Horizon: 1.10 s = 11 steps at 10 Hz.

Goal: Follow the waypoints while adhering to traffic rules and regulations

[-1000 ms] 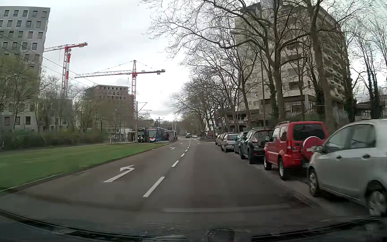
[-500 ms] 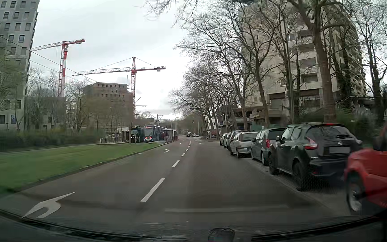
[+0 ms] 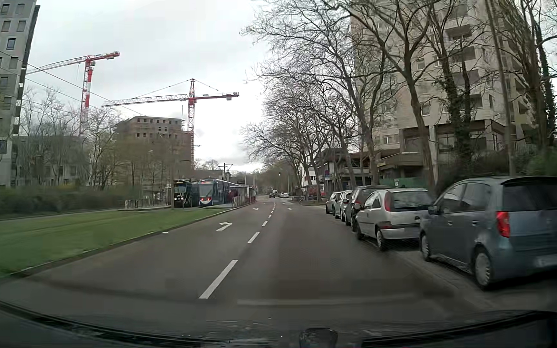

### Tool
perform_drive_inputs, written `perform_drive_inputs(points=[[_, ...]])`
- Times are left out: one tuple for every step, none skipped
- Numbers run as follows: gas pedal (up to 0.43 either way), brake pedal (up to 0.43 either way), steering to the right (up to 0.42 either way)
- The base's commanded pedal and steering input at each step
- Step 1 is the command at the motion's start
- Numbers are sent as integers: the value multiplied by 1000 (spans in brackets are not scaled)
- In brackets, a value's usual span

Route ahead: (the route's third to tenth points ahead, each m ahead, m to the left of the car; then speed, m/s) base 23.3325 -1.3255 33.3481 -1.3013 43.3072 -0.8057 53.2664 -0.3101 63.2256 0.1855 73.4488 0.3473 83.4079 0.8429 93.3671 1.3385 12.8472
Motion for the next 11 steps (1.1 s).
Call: perform_drive_inputs(points=[[118,0,-5],[118,0,-5],[118,0,-5],[118,0,-5],[118,0,-5],[118,0,-4],[118,0,-4],[118,0,-4],[118,0,-4],[118,0,-4],[118,0,-4]])
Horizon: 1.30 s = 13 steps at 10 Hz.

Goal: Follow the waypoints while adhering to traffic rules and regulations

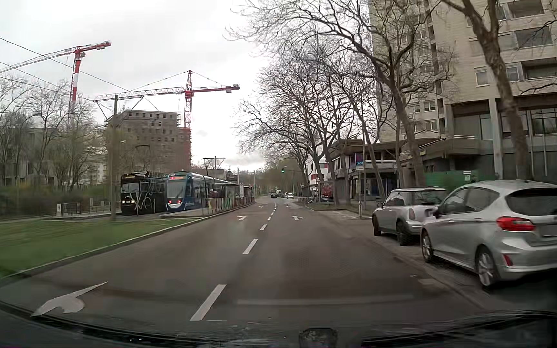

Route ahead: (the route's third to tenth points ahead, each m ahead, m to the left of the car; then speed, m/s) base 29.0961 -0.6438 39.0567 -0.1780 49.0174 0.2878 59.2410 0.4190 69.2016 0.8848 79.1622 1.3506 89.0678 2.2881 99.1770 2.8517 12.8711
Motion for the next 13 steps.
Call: perform_drive_inputs(points=[[118,0,-3],[118,0,-3],[118,0,-2],[118,0,-3],[118,0,-2],[118,0,-2],[118,0,-3],[118,0,-3],[118,0,-3],[118,0,-2],[118,0,-3],[118,0,-3],[118,0,-3]])
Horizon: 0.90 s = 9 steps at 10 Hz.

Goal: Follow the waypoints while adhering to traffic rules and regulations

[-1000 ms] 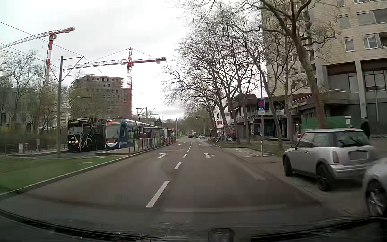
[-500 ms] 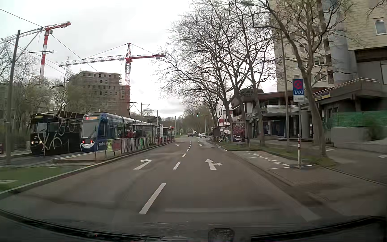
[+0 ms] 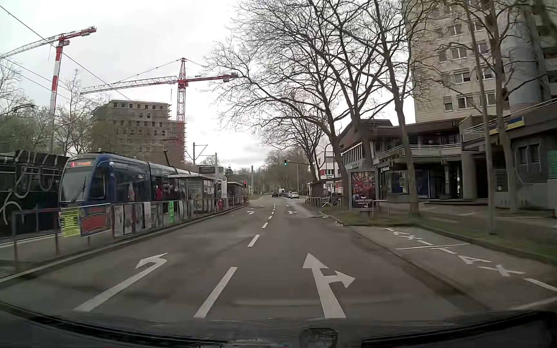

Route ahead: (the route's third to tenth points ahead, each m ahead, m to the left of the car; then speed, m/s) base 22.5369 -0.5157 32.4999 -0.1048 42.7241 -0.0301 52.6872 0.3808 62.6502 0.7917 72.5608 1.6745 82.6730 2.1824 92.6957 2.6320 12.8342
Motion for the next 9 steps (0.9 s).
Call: perform_drive_inputs(points=[[118,0,-3],[118,0,-3],[118,0,-3],[118,0,-3],[118,0,-3],[118,0,-3],[118,0,-3],[118,0,-3],[118,0,-3]])
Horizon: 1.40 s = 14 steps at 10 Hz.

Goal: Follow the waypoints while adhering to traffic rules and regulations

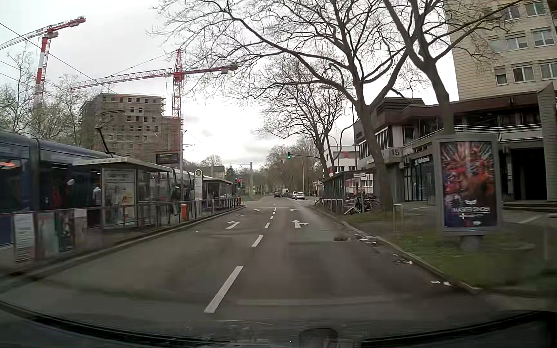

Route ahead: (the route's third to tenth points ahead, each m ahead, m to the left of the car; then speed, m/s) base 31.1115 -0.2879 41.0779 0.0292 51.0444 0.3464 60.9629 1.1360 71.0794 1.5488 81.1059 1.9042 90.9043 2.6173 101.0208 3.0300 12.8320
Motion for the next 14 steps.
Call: perform_drive_inputs(points=[[118,0,-3],[118,0,-3],[118,0,-3],[118,0,-3],[118,0,-3],[118,0,-2],[118,0,-2],[118,0,-2],[118,0,-2],[118,0,-2],[118,0,-2],[118,0,-2],[118,0,-2],[118,0,-2]])
